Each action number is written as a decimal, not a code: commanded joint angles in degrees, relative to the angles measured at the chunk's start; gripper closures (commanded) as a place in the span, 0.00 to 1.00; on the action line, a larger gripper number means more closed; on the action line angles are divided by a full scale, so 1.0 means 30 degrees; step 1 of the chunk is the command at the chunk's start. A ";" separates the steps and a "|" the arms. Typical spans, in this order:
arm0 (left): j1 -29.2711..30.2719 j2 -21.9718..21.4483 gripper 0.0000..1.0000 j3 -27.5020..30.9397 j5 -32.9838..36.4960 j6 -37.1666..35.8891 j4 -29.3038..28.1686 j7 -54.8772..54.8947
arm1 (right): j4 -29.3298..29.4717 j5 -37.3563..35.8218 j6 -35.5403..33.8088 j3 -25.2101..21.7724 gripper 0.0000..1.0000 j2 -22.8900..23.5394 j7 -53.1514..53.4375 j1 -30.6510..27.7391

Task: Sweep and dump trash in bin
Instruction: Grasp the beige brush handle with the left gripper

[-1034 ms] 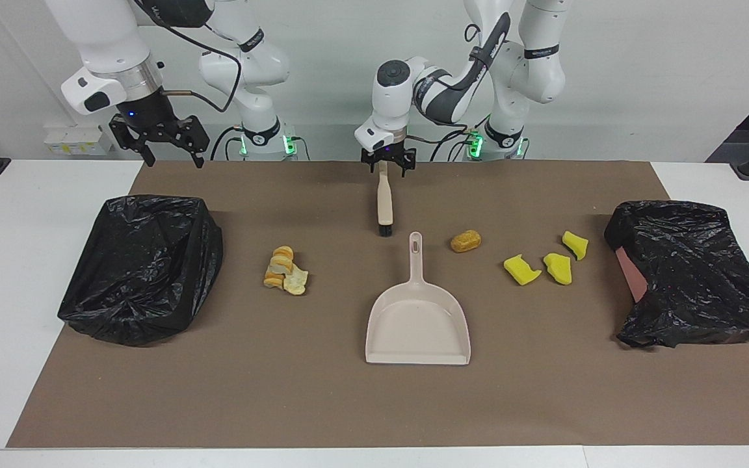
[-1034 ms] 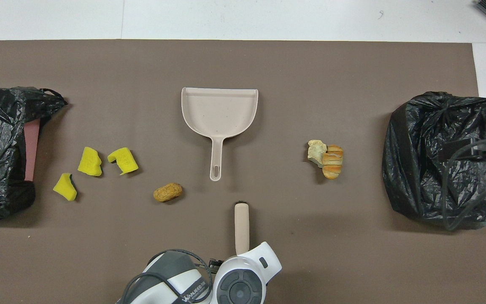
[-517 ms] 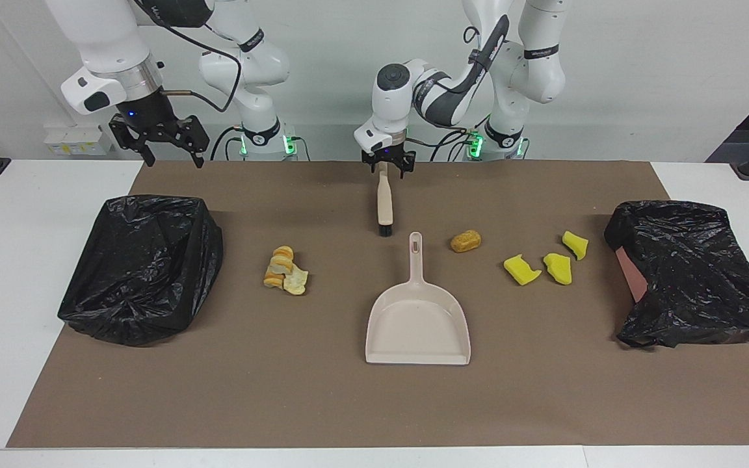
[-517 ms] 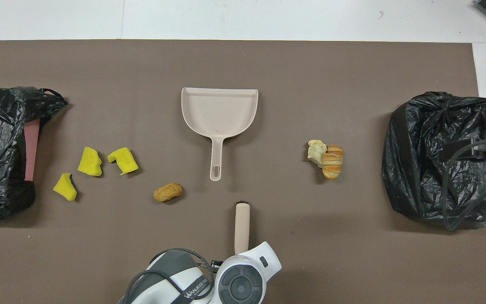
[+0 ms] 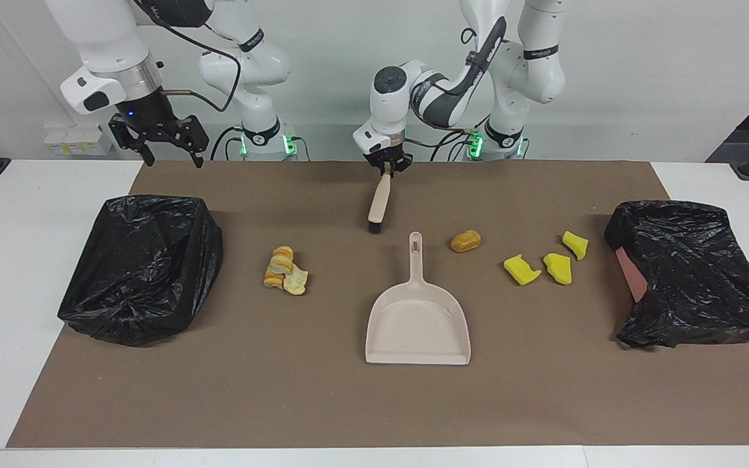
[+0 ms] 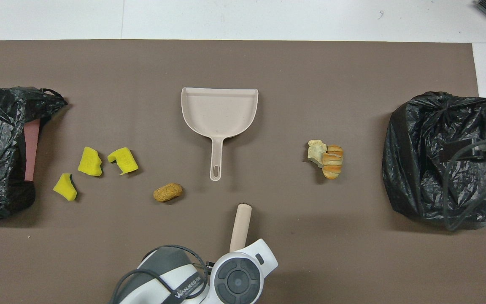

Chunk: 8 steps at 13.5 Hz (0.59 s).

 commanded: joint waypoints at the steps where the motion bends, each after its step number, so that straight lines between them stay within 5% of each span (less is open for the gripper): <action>1: 0.1423 -0.1250 1.00 0.0027 -0.0283 -0.2676 0.0319 0.0184 | -0.0421 -0.0085 -0.0115 0.0113 0.00 -0.0434 -0.0225 -0.0206; 8: 0.5289 -0.1458 1.00 0.0027 0.1267 -0.6050 0.1431 0.0185 | -0.0450 -0.0085 -0.0115 0.0114 0.00 -0.0463 -0.0225 -0.0147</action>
